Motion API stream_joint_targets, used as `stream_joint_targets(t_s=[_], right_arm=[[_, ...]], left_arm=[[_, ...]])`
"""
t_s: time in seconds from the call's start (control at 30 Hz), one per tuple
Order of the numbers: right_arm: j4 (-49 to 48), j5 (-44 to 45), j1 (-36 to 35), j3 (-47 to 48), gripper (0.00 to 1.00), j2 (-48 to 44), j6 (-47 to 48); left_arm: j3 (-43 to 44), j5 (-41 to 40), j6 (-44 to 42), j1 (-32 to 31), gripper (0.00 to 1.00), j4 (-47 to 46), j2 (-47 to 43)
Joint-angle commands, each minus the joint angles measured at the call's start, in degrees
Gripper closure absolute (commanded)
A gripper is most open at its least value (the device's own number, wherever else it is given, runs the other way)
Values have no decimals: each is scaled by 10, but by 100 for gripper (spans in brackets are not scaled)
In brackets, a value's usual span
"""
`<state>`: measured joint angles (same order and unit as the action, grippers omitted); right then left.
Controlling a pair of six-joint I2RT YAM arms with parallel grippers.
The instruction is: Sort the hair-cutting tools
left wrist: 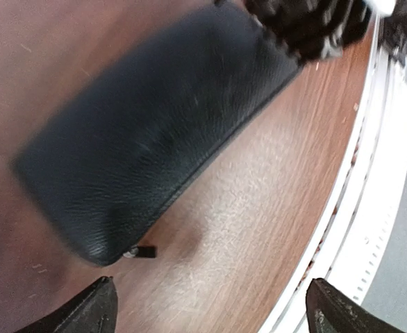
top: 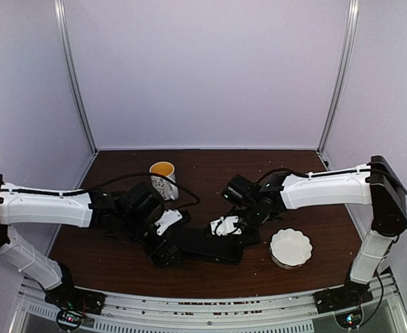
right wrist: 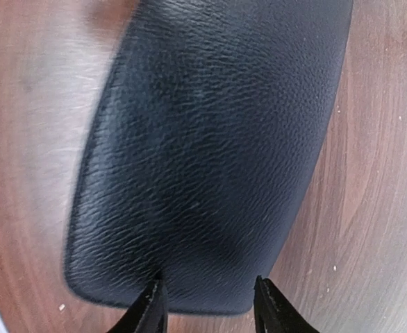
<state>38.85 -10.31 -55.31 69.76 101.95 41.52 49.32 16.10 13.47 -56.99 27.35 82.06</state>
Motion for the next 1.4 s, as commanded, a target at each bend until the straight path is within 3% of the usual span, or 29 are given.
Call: stream_joint_targets(t_s=[0.0, 0.17, 0.27, 0.33, 0.37, 0.4, 0.43, 0.53, 0.67, 0.83, 0.93, 1.07, 1.17, 1.37], right_arm=[[37, -11, 5, -1, 55, -65, -16], [36, 20, 8, 7, 53, -108, -30], [22, 44, 9, 9, 51, -137, -51], [5, 75, 11, 10, 47, -156, -78], [-5, 86, 16, 12, 37, -164, -97], [-11, 88, 27, 16, 14, -170, -123], [-8, 71, 44, 23, 2, -171, -150], [38, -40, 105, 52, 0, -145, -203], [107, -88, 107, 47, 0, -112, -186], [94, -73, 76, -24, 8, -104, -170], [63, 6, 24, -58, 7, -103, -152], [46, 40, -24, -60, 6, -88, -139], [38, 45, -43, -50, 6, -69, -139], [13, 68, -57, -29, 8, -33, -138]], left_arm=[[37, -70, 22, 2, 2, 54, -68], [85, -221, 14, 3, 2, 117, -147], [109, -368, -1, 3, 2, 106, -202], [106, -416, -26, 17, 2, 63, -228], [103, -436, -37, 29, 2, 39, -234], [101, -453, -46, 42, 2, 19, -235], [99, -457, -54, 59, 2, -2, -233], [98, -400, -58, 125, 2, -50, -215], [103, -435, -45, 144, 2, -91, -159], [191, -576, 32, 144, 2, 43, -17], [206, -554, 19, 145, 2, 26, 37], [164, -421, -17, 148, 4, -72, 39], [192, -333, -34, 150, 13, -63, 76], [231, -253, -42, 151, 28, -45, 147]])
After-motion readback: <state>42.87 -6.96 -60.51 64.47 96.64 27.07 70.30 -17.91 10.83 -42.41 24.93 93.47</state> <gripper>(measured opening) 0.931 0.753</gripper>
